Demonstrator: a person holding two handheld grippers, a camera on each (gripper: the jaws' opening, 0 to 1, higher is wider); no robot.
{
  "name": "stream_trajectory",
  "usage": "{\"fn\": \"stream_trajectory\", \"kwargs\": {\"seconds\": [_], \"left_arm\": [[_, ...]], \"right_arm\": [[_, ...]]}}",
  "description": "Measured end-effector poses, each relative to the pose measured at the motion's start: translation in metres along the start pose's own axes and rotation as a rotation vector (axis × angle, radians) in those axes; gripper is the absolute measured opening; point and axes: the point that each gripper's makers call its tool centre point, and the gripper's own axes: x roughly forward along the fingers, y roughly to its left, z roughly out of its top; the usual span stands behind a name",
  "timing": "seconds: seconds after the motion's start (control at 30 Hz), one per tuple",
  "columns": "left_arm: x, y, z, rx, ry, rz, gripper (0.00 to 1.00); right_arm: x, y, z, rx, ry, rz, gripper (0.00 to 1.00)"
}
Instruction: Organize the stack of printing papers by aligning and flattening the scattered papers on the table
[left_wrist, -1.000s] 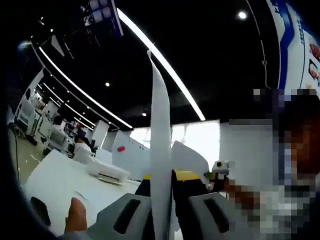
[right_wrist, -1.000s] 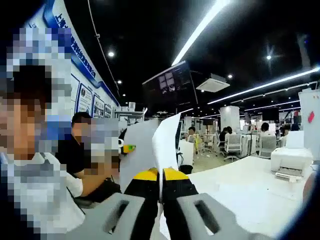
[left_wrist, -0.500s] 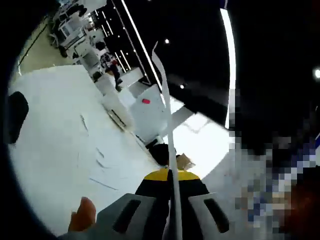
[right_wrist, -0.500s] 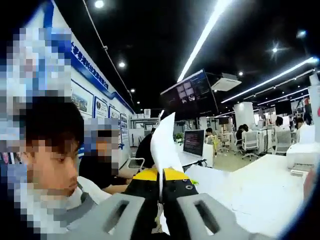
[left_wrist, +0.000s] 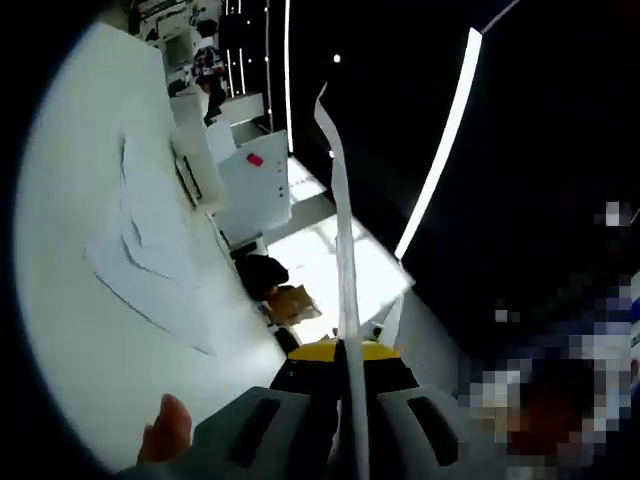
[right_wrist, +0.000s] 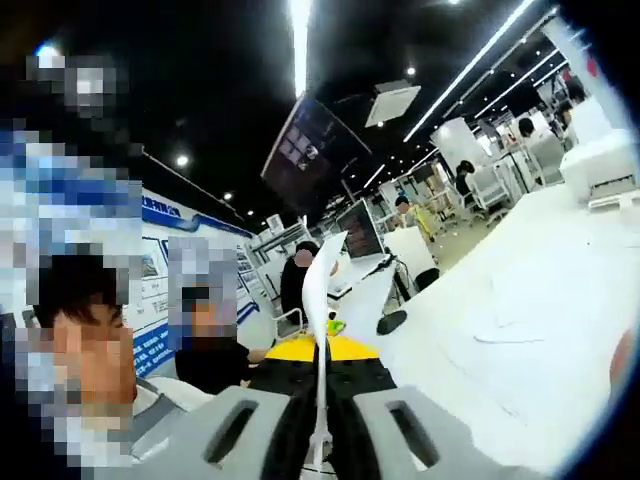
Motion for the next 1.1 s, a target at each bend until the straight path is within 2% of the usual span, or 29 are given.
{"fn": "stream_trajectory", "kwargs": {"seconds": [0.13,0.2,0.33,0.47,0.6,0.67,0.73,0.9,1.1], "left_arm": [[-0.005,0.005,-0.007,-0.023,-0.011,0.001,0.05],[-0.007,0.008,-0.009,-0.03,-0.004,0.006,0.05],[-0.01,0.009,-0.001,-0.024,-0.018,0.017,0.05],[-0.002,0.007,-0.02,0.015,0.068,0.026,0.05],[0.001,0.008,-0.03,0.086,0.111,0.051,0.06],[0.0,0.011,-0.033,0.149,0.138,0.065,0.06],[0.001,0.009,-0.036,0.177,0.154,0.057,0.06],[0.002,0.017,-0.035,0.203,0.175,0.073,0.06],[0.001,0.032,-0.018,0.141,0.149,0.065,0.08]], "right_arm": [[0.001,-0.023,-0.005,0.031,0.018,-0.001,0.0],[0.002,-0.027,-0.008,0.053,0.03,0.006,0.0],[0.005,-0.03,-0.021,0.041,0.075,-0.003,0.0],[0.013,-0.035,-0.03,0.144,0.127,-0.003,0.0],[0.019,-0.045,-0.036,0.186,0.163,-0.034,0.0],[0.02,-0.049,-0.035,0.208,0.176,-0.05,0.0],[0.019,-0.052,-0.032,0.224,0.183,-0.059,0.0],[0.022,-0.061,-0.022,0.247,0.19,-0.085,0.0],[0.03,-0.077,-0.021,0.291,0.208,-0.112,0.0]]}}
